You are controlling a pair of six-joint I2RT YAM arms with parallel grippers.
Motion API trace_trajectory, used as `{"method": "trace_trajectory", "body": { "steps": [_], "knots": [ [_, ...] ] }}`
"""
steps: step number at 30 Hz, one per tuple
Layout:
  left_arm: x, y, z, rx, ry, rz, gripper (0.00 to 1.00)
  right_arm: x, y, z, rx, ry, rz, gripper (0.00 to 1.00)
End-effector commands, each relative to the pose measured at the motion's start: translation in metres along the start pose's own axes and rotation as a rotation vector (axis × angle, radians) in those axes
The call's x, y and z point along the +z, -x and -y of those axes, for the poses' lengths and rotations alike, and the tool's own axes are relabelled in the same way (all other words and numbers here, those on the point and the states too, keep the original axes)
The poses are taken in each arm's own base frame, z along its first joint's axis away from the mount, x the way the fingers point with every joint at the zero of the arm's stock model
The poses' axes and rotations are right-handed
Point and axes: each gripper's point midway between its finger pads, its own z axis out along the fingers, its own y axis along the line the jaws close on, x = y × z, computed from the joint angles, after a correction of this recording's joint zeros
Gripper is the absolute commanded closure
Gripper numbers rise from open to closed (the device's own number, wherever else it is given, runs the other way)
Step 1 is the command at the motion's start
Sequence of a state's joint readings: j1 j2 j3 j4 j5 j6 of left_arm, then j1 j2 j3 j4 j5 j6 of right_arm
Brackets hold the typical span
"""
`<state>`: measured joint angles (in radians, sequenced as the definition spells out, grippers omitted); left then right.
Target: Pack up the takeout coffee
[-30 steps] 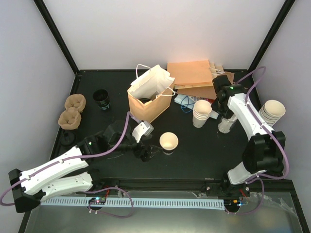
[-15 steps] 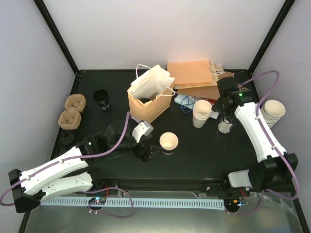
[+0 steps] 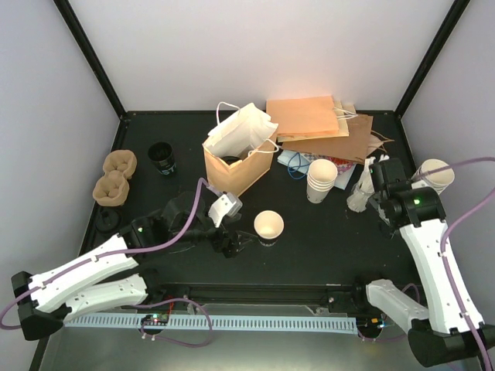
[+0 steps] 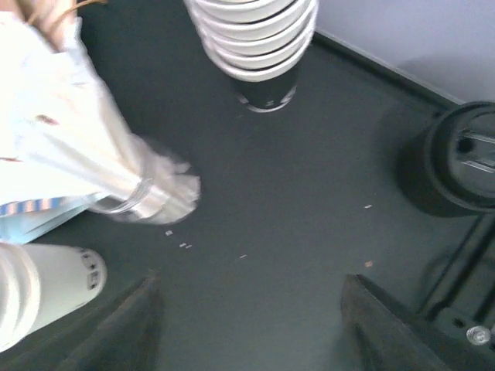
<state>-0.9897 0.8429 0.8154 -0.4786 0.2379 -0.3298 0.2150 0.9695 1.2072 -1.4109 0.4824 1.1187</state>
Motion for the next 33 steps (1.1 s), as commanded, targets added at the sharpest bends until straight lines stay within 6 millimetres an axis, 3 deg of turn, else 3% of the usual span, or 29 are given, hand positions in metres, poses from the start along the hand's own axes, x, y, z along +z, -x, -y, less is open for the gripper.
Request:
{"method": "trace_trajectory", "body": {
  "steps": [1, 2, 6, 12, 18, 27, 33],
  "knots": [
    [-0.009, 0.012, 0.013, 0.015, -0.051, 0.046, 0.01, 0.006, 0.008, 0.043, 0.092, -0.142, 0.085, 0.48],
    [-0.01, 0.012, 0.014, 0.014, -0.056, 0.047, 0.01, 0.009, 0.009, 0.047, 0.117, -0.144, 0.087, 0.61],
    [-0.013, 0.014, 0.019, 0.009, -0.081, 0.052, 0.01, 0.022, 0.012, 0.083, 0.264, -0.257, 0.085, 0.98],
    [-0.018, 0.012, 0.02, 0.008, -0.084, 0.052, 0.01, 0.048, 0.008, 0.112, 0.43, -0.324, 0.05, 0.99],
    [-0.021, 0.009, 0.019, 0.009, -0.077, 0.054, 0.01, 0.063, 0.01, 0.156, 0.604, -0.385, 0.031, 0.99],
    [-0.018, 0.004, 0.015, 0.007, -0.069, 0.042, 0.01, 0.066, 0.021, 0.207, 0.791, -0.481, 0.132, 0.99],
    [-0.021, 0.007, 0.013, 0.026, -0.047, 0.052, 0.01, 0.077, 0.019, 0.24, 0.89, -0.525, 0.154, 0.99]
  ]
}}
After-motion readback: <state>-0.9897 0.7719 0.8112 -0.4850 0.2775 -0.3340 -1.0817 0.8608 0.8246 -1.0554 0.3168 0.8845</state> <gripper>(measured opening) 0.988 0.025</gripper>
